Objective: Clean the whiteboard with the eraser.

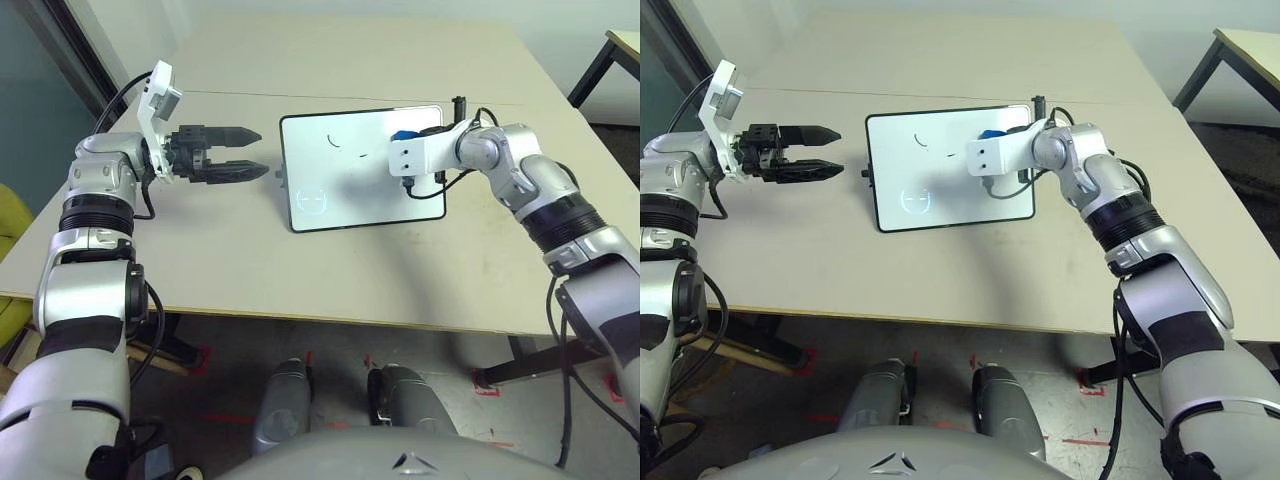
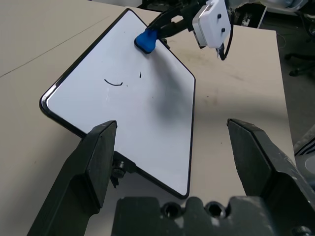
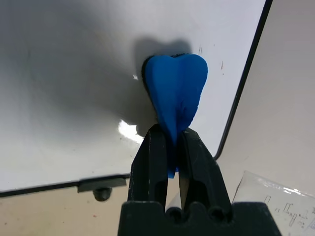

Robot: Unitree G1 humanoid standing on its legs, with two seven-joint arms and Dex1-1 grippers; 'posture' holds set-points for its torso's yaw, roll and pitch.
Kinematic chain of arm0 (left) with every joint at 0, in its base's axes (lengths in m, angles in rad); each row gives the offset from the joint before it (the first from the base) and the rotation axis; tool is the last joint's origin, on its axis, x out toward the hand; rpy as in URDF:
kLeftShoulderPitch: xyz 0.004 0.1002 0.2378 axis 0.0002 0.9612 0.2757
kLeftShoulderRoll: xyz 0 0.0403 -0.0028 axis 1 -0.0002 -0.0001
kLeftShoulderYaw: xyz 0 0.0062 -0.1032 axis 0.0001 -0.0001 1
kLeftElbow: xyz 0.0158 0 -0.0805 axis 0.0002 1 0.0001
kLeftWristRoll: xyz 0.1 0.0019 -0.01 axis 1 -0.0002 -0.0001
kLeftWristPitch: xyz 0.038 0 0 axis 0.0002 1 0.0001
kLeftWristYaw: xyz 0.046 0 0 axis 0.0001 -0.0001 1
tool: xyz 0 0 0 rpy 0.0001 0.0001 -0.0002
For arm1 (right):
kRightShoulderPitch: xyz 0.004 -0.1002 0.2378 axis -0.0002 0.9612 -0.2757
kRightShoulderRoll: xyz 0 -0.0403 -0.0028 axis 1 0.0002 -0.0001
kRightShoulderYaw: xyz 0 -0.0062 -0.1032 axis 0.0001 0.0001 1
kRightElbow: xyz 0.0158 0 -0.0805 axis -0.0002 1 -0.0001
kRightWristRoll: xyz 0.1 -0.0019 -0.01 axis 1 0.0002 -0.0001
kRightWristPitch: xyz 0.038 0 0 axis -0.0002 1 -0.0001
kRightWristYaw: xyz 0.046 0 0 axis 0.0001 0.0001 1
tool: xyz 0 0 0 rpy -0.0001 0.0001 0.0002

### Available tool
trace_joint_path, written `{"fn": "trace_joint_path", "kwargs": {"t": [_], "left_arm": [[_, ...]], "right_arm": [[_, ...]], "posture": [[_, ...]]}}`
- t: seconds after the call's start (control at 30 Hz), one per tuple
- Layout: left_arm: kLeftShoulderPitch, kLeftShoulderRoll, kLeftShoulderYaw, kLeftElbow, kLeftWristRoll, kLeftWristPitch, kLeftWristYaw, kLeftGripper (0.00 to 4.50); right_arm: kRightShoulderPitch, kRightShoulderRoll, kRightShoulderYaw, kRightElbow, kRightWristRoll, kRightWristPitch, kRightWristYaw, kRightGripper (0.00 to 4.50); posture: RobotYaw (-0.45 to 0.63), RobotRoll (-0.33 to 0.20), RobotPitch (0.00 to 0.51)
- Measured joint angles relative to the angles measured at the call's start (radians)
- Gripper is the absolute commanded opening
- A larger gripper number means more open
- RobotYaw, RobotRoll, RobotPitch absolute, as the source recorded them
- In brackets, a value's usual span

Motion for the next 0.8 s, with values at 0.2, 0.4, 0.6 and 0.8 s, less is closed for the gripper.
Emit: {"fn": "trace_joint_path", "kwargs": {"t": [0.2,0.4,0.6,0.8], "left_arm": [[-0.002,-0.001,0.000,0.001,0.001,-0.001,0.000,4.50],[-0.002,-0.001,0.000,0.001,0.001,-0.001,0.000,4.50],[-0.002,-0.001,0.000,0.001,0.001,-0.001,0.000,4.50],[-0.002,-0.001,0.003,0.001,0.001,0.000,0.000,4.50]], "right_arm": [[0.021,0.052,0.016,-0.059,-0.001,0.009,0.026,0.11],[0.026,0.102,0.030,-0.088,-0.005,0.017,0.043,0.11],[0.029,0.120,0.054,-0.108,-0.013,0.017,0.049,0.11],[0.041,0.122,0.058,-0.119,-0.015,0.017,0.050,0.11]], "posture": [[0.13,0.000,0.060],[0.14,0.000,0.058],[0.14,0.000,0.055],[0.14,0.000,0.054]]}}
